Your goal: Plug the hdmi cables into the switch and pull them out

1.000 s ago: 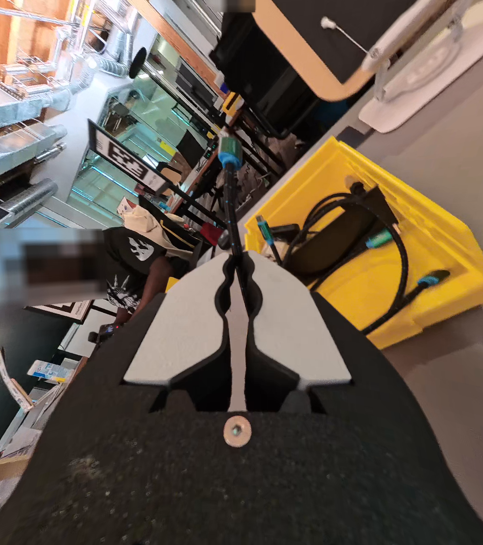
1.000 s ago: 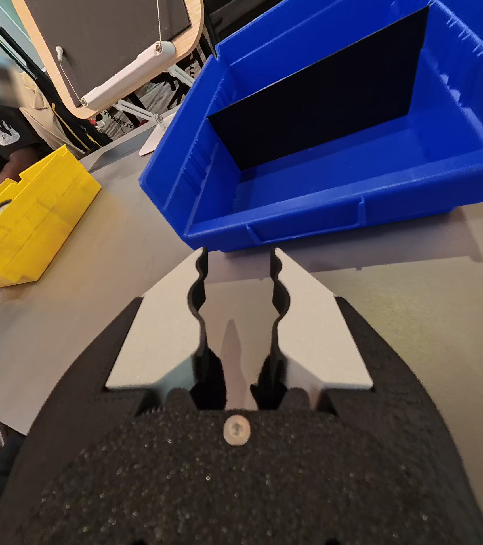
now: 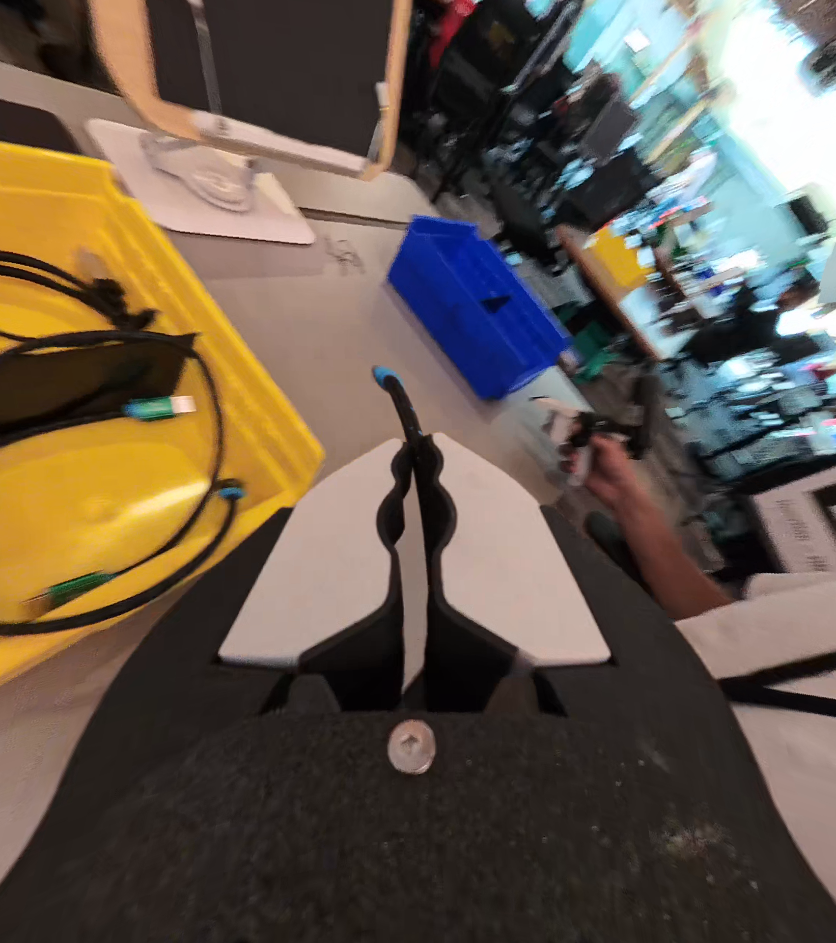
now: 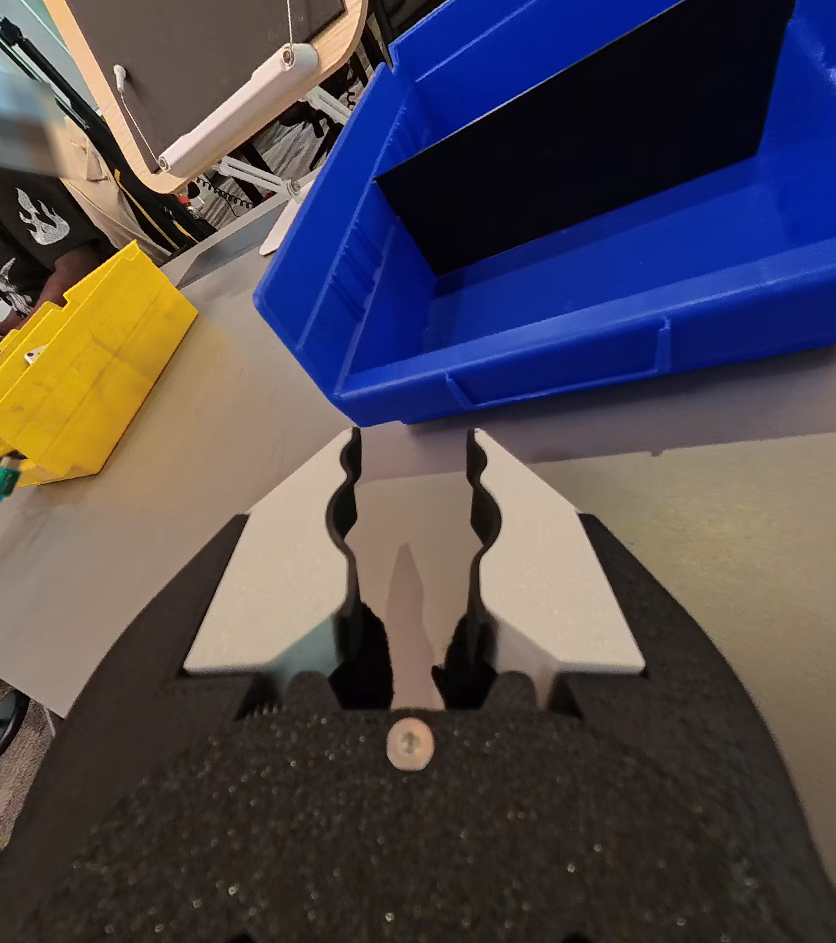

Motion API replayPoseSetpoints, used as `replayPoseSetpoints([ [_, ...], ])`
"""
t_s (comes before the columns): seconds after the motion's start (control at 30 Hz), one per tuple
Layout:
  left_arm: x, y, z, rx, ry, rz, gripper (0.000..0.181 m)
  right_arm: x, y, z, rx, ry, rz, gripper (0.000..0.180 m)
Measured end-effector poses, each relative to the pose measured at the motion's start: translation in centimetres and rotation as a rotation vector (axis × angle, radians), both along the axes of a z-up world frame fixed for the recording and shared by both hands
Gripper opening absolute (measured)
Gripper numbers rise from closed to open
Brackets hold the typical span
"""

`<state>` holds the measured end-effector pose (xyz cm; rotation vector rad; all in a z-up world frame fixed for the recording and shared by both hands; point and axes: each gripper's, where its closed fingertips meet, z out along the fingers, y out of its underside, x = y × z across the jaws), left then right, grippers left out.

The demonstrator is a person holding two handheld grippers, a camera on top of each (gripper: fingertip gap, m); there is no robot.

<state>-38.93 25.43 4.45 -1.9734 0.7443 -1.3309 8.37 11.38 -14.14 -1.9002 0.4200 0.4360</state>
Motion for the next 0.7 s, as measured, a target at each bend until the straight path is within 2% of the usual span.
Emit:
replayPoseSetpoints([
  [0.13,3.7,-3.4,2.4,-0.034,-0.260,-0.141,0.000,-0.1,0.0,-0.1,-0.004,-0.004,0.002,0.041],
  [0.2,6.2,-4.8,2.8,-0.050,-0.326,-0.177,0.000,-0.1,0.0,-0.1,-0.005,-0.003,0.004,0.041],
  [0.33,11.0,-5.0,-0.5,0.084,-0.111,-0.119,0.000,-0.3,0.1,-0.1,-0.007,-0.004,0.011,0.041],
  [0.43,12.0,-4.0,-2.8,0.258,0.093,-0.042,0.000,-0.3,0.0,-0.1,-0.006,-0.002,0.014,0.041],
  [0.5,11.9,-4.6,-4.6,0.332,0.202,-0.046,0.000,-0.3,-0.1,-0.2,-0.007,0.003,0.016,0.041],
  [0.6,11.4,-6.5,-7.2,0.414,0.284,-0.069,0.000,-0.2,-0.4,-0.2,-0.005,0.014,0.010,0.041],
  [0.7,11.3,-9.9,-9.6,0.432,0.278,-0.139,0.001,-0.4,-0.5,0.1,0.006,0.001,0.017,0.041],
])
